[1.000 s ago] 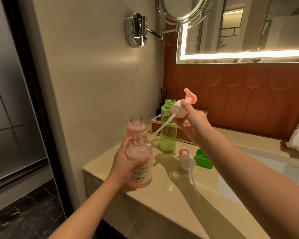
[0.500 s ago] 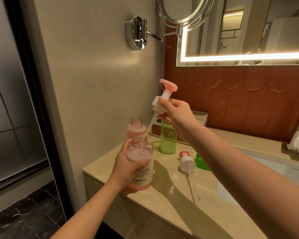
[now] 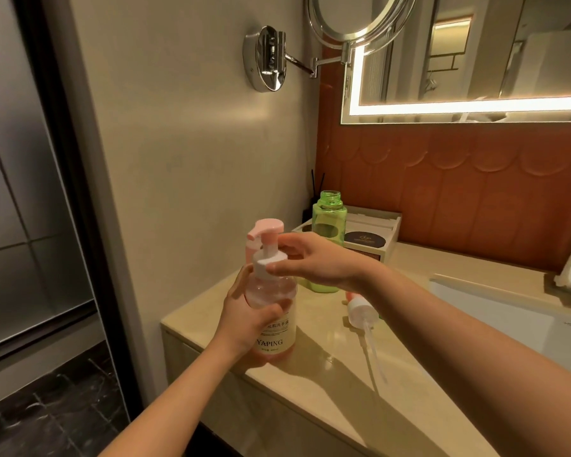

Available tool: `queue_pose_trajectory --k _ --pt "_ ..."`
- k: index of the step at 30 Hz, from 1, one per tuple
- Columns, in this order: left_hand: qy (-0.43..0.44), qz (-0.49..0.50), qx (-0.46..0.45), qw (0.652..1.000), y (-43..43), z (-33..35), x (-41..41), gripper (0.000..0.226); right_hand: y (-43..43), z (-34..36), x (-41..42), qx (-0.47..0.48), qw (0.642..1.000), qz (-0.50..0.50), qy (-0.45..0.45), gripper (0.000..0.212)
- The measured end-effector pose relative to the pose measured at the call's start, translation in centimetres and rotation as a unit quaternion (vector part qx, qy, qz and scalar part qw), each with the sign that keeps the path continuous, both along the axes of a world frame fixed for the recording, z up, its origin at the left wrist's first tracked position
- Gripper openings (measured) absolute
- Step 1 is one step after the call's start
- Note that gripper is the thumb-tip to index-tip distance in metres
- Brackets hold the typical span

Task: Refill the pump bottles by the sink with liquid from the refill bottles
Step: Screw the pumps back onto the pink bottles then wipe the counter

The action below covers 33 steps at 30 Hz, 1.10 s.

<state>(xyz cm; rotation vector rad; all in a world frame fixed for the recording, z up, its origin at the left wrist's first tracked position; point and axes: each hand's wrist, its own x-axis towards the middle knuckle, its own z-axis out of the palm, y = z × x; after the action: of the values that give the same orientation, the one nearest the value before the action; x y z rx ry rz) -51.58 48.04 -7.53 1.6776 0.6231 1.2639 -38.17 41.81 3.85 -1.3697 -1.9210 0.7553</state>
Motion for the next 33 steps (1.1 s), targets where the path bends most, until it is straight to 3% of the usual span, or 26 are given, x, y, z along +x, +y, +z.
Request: queue_pose_trajectory --k 6,13,16,19,21,23,28,33 --pt "-0.015 0.002 0.003 1.000 -0.3 0.1 0.2 0.060 0.7 0.3 -0.1 0.058 0.996 -0.024 -0.062 0.047" --pt "-0.016 -0.006 -0.032 0.999 -0.1 -0.1 0.5 0.058 2.1 -1.5 -2.4 0.091 0.991 -0.094 -0.029 0.065" --pt "-0.003 -0.006 -0.019 1.000 -0.1 -0.1 0.4 0.067 2.0 -1.9 -2.6 0.080 0.994 -0.080 0.014 0.054" --pt "0.017 -0.006 -0.008 1.000 -0.3 0.0 0.3 0.081 1.4 -1.8 -1.8 -0.005 0.995 -0.025 0.100 0.041" --pt "0.017 0.004 -0.014 1.000 -0.4 0.1 0.3 0.074 1.2 -2.0 -1.0 -0.067 0.990 -0.016 0.125 0.027" --pt "0.013 0.005 -0.014 1.000 -0.5 0.2 0.4 0.068 0.8 -2.0 -0.2 -0.081 0.990 0.001 0.119 0.027" --pt "0.012 -0.007 -0.011 1.000 -0.5 0.2 0.3 0.068 0.6 -1.5 -0.2 0.054 0.996 -0.046 0.055 0.027" --pt "-0.008 -0.002 -0.024 1.000 -0.3 -0.1 0.6 0.057 1.5 -2.0 -1.9 0.105 0.984 -0.139 0.026 0.031"
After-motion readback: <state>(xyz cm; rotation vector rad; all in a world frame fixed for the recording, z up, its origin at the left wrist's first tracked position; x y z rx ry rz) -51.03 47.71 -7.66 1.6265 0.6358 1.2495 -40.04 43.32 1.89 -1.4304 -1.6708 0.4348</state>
